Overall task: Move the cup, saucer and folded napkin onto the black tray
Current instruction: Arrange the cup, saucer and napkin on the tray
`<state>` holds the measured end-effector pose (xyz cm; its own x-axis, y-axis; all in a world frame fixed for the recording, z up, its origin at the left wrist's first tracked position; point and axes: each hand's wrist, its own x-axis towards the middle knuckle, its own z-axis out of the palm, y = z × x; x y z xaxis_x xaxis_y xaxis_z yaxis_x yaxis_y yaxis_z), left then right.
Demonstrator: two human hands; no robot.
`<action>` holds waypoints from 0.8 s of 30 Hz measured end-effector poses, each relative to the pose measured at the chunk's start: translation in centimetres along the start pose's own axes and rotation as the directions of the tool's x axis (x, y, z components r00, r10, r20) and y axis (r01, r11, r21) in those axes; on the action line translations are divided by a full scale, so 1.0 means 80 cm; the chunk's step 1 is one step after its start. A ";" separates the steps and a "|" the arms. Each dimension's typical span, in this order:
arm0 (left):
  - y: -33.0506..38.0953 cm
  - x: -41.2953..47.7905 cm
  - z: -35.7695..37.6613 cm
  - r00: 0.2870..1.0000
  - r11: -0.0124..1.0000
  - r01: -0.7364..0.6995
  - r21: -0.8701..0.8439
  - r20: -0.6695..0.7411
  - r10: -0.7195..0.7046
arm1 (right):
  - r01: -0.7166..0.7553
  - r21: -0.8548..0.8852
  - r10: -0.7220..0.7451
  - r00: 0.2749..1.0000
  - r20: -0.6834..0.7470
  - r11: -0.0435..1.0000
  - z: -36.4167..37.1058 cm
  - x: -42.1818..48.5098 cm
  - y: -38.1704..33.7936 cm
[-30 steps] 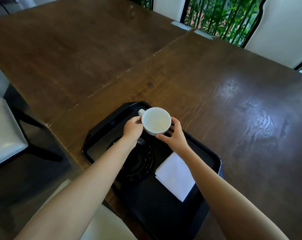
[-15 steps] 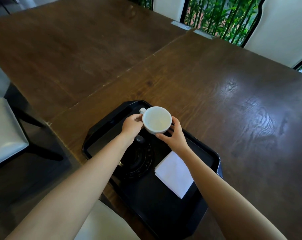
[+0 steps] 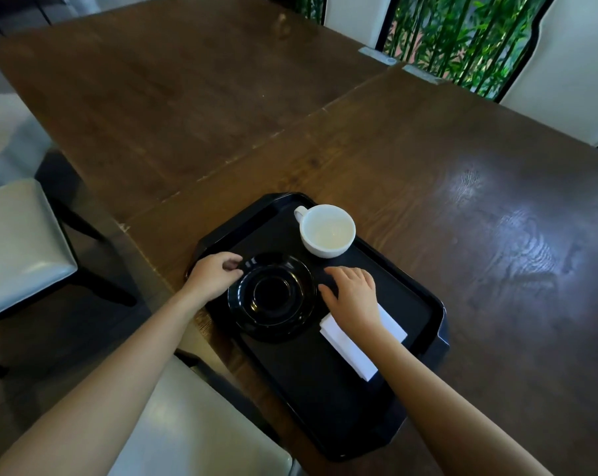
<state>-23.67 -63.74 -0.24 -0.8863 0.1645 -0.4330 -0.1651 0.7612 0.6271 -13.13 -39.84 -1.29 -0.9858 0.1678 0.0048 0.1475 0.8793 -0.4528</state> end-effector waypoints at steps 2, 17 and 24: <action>0.002 -0.004 0.006 1.000 1.000 0.002 0.002 -0.027 -0.002 | 0.053 -0.026 -0.051 0.996 0.070 0.998 0.002 0.003 -0.004; 0.003 0.006 0.002 0.993 0.998 0.023 -0.056 -0.110 -0.029 | 0.056 -0.057 -0.048 0.990 0.129 0.997 0.015 0.015 -0.026; 0.011 -0.009 0.000 0.989 0.998 0.001 0.065 -0.150 0.008 | 0.048 0.003 -0.048 0.990 0.132 0.999 0.008 0.010 -0.024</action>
<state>-23.14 -63.16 0.64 -0.9426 0.0748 -0.3255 -0.1376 0.8009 0.5828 -14.25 -41.67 -0.99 -0.9937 0.0655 -0.0914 0.1002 0.8848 -0.4551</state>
